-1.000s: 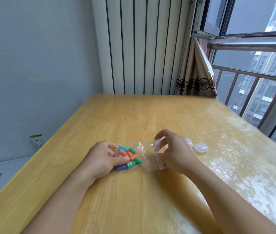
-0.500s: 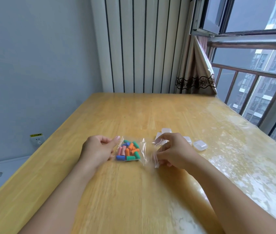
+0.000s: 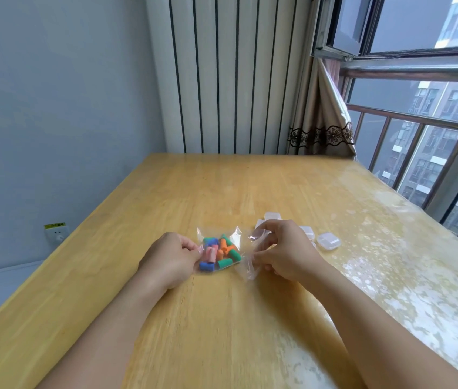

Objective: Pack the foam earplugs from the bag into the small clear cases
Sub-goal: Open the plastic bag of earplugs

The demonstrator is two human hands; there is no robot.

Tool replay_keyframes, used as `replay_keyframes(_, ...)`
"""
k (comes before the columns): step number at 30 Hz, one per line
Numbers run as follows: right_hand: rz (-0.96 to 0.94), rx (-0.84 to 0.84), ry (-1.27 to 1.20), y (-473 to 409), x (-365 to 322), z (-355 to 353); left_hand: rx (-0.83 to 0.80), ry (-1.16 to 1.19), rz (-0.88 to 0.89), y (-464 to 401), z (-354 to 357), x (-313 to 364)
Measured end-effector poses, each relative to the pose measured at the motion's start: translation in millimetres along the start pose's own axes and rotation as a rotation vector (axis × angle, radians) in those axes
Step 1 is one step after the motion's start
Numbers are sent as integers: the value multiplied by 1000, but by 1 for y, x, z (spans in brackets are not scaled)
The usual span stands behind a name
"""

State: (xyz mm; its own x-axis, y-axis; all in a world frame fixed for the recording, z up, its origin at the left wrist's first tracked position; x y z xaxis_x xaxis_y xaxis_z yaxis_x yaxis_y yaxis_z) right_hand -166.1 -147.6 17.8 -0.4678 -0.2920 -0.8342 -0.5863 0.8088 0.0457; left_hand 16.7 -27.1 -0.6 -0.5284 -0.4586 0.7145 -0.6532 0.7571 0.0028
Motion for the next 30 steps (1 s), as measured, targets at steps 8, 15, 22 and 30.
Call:
replay_keyframes(8, 30, -47, 29, 2, 0, 1, 254, 230, 185, 3, -22, 17)
replay_keyframes(15, 20, 9, -30, 2, 1, -1, 287, 180, 150, -2, -22, 5)
replay_keyframes(22, 41, 80, -95, 2, 2, -3, 328, 273, 148, -5, -22, 5)
replay_keyframes(30, 70, 93, -198, 0, 4, -3, 203, 407, 70, -7, -14, 1)
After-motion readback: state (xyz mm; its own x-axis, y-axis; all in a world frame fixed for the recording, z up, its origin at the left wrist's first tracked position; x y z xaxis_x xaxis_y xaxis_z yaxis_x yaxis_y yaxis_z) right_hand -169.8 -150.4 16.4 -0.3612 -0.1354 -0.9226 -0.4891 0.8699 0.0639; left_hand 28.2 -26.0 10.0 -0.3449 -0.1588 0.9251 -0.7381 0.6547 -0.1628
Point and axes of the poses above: each hand's wrist, its own y-axis away from the middle knuckle, its own z-axis out of the palm, x = y × z, the point moved 2 cm from there along -y, towards the middle knuckle, and after that the axes turned 3 degrees about z, right-handed, at the moved point
